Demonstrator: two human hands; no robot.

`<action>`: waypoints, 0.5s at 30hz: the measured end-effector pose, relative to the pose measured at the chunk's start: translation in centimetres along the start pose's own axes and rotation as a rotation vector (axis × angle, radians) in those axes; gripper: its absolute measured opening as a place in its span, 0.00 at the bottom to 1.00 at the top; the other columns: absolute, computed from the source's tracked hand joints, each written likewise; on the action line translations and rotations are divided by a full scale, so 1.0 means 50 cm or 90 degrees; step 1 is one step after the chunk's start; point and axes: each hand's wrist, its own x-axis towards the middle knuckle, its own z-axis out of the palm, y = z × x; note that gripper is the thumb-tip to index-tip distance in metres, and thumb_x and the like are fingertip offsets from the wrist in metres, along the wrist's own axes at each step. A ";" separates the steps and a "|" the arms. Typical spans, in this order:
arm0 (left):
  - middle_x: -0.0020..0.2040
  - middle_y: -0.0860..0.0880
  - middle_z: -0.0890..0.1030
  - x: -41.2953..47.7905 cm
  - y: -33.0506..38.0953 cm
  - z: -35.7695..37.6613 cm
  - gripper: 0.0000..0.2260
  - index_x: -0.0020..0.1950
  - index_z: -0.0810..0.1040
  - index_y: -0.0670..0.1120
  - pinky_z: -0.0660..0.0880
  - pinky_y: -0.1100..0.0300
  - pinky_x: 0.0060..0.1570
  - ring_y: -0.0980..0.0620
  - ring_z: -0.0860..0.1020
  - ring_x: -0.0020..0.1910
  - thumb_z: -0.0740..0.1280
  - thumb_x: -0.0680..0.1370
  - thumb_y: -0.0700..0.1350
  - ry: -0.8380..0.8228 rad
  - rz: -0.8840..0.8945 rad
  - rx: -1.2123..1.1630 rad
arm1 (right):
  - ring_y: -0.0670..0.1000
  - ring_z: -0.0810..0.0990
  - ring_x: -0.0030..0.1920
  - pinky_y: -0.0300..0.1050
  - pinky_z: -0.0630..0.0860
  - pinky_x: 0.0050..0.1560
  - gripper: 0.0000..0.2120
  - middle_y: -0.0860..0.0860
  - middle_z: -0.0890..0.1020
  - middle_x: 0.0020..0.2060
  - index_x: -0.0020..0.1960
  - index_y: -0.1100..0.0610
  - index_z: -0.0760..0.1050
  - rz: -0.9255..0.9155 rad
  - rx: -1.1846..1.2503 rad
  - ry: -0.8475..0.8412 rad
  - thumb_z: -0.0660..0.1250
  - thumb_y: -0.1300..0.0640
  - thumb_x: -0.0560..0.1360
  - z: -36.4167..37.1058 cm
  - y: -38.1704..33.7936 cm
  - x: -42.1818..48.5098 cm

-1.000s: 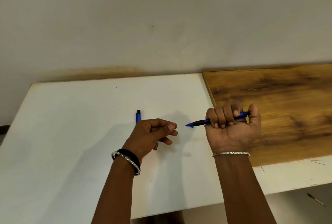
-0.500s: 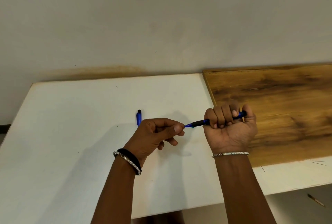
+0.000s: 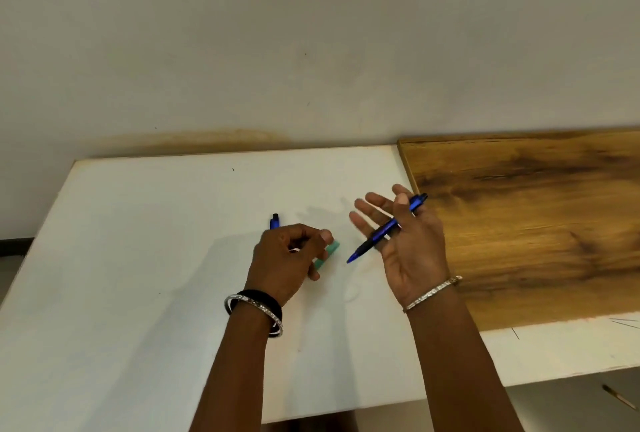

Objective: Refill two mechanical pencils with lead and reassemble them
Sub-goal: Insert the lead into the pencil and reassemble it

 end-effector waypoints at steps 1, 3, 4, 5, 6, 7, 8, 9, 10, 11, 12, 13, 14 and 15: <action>0.33 0.51 0.84 0.003 -0.005 0.000 0.07 0.41 0.84 0.50 0.74 0.66 0.28 0.54 0.78 0.27 0.70 0.75 0.51 0.070 0.017 0.058 | 0.60 0.86 0.41 0.50 0.83 0.35 0.12 0.60 0.85 0.46 0.61 0.58 0.72 -0.005 -0.063 0.024 0.58 0.53 0.82 0.003 0.006 -0.003; 0.33 0.52 0.83 0.007 -0.011 -0.002 0.08 0.41 0.83 0.50 0.74 0.62 0.34 0.52 0.79 0.32 0.69 0.75 0.52 0.197 0.031 0.168 | 0.52 0.82 0.26 0.40 0.76 0.23 0.14 0.54 0.85 0.35 0.58 0.55 0.75 -0.020 -0.202 0.083 0.58 0.48 0.81 0.006 0.017 -0.008; 0.34 0.53 0.82 0.007 -0.012 -0.003 0.08 0.41 0.82 0.50 0.72 0.62 0.35 0.51 0.79 0.34 0.69 0.75 0.53 0.245 0.028 0.201 | 0.48 0.76 0.21 0.36 0.70 0.20 0.15 0.52 0.82 0.30 0.56 0.55 0.76 -0.034 -0.263 0.102 0.57 0.46 0.81 0.008 0.023 -0.009; 0.36 0.53 0.82 0.007 -0.012 -0.005 0.07 0.42 0.82 0.51 0.69 0.62 0.34 0.51 0.79 0.36 0.69 0.75 0.53 0.286 0.022 0.223 | 0.46 0.71 0.19 0.34 0.66 0.19 0.16 0.52 0.79 0.28 0.55 0.54 0.78 -0.047 -0.308 0.108 0.57 0.45 0.81 0.010 0.029 -0.009; 0.37 0.53 0.81 0.006 -0.014 -0.007 0.06 0.42 0.81 0.52 0.68 0.62 0.34 0.51 0.79 0.37 0.69 0.75 0.52 0.318 0.015 0.244 | 0.45 0.68 0.19 0.34 0.64 0.19 0.16 0.52 0.75 0.28 0.54 0.53 0.79 -0.049 -0.334 0.104 0.57 0.45 0.81 0.014 0.034 -0.010; 0.38 0.54 0.80 0.005 -0.016 -0.009 0.05 0.43 0.80 0.52 0.68 0.62 0.34 0.50 0.79 0.38 0.69 0.75 0.52 0.340 0.008 0.266 | 0.45 0.67 0.21 0.34 0.63 0.19 0.16 0.52 0.73 0.28 0.53 0.54 0.79 -0.038 -0.345 0.096 0.57 0.46 0.81 0.019 0.039 -0.010; 0.39 0.53 0.80 0.005 -0.020 -0.010 0.04 0.45 0.79 0.52 0.69 0.61 0.35 0.50 0.79 0.40 0.69 0.75 0.52 0.348 -0.001 0.289 | 0.45 0.67 0.22 0.35 0.64 0.20 0.15 0.53 0.72 0.29 0.54 0.55 0.79 -0.016 -0.347 0.085 0.57 0.49 0.81 0.026 0.044 -0.012; 0.41 0.53 0.80 0.004 -0.026 -0.011 0.06 0.47 0.78 0.52 0.69 0.60 0.37 0.49 0.79 0.41 0.70 0.74 0.52 0.343 -0.014 0.314 | 0.46 0.68 0.24 0.37 0.66 0.22 0.13 0.53 0.73 0.29 0.54 0.57 0.79 0.009 -0.352 0.069 0.58 0.53 0.81 0.035 0.050 -0.015; 0.44 0.52 0.79 0.004 -0.030 -0.011 0.09 0.50 0.77 0.52 0.69 0.59 0.37 0.50 0.79 0.42 0.71 0.74 0.53 0.331 -0.031 0.341 | 0.47 0.71 0.25 0.38 0.69 0.24 0.11 0.53 0.75 0.31 0.55 0.59 0.77 0.026 -0.370 0.048 0.58 0.57 0.80 0.043 0.056 -0.018; 0.46 0.51 0.78 0.004 -0.035 -0.011 0.12 0.52 0.76 0.51 0.69 0.59 0.37 0.50 0.77 0.42 0.71 0.73 0.54 0.318 -0.047 0.367 | 0.47 0.74 0.27 0.38 0.74 0.27 0.08 0.52 0.78 0.33 0.55 0.57 0.75 0.030 -0.400 0.020 0.58 0.60 0.80 0.050 0.064 -0.020; 0.47 0.51 0.77 0.004 -0.038 -0.011 0.15 0.54 0.74 0.51 0.68 0.59 0.37 0.51 0.75 0.41 0.71 0.72 0.55 0.307 -0.058 0.387 | 0.47 0.78 0.29 0.37 0.78 0.31 0.09 0.52 0.81 0.37 0.56 0.53 0.73 0.022 -0.429 -0.012 0.58 0.62 0.80 0.056 0.073 -0.025; 0.48 0.52 0.75 0.005 -0.040 -0.010 0.16 0.54 0.73 0.50 0.68 0.59 0.37 0.52 0.74 0.41 0.72 0.72 0.55 0.301 -0.065 0.400 | 0.47 0.82 0.32 0.36 0.80 0.35 0.11 0.52 0.83 0.40 0.58 0.49 0.71 0.009 -0.453 -0.039 0.60 0.63 0.79 0.058 0.083 -0.028; 0.48 0.52 0.75 0.007 -0.042 -0.009 0.17 0.55 0.73 0.50 0.68 0.59 0.37 0.52 0.73 0.41 0.72 0.72 0.56 0.299 -0.068 0.406 | 0.47 0.84 0.34 0.35 0.81 0.38 0.11 0.53 0.85 0.43 0.58 0.50 0.71 -0.003 -0.471 -0.058 0.63 0.62 0.79 0.059 0.093 -0.032; 0.48 0.51 0.75 0.008 -0.042 -0.009 0.17 0.55 0.73 0.50 0.68 0.59 0.37 0.53 0.73 0.41 0.72 0.72 0.56 0.299 -0.066 0.407 | 0.47 0.85 0.35 0.37 0.82 0.41 0.10 0.53 0.85 0.43 0.57 0.54 0.73 -0.016 -0.490 -0.065 0.66 0.61 0.77 0.061 0.102 -0.036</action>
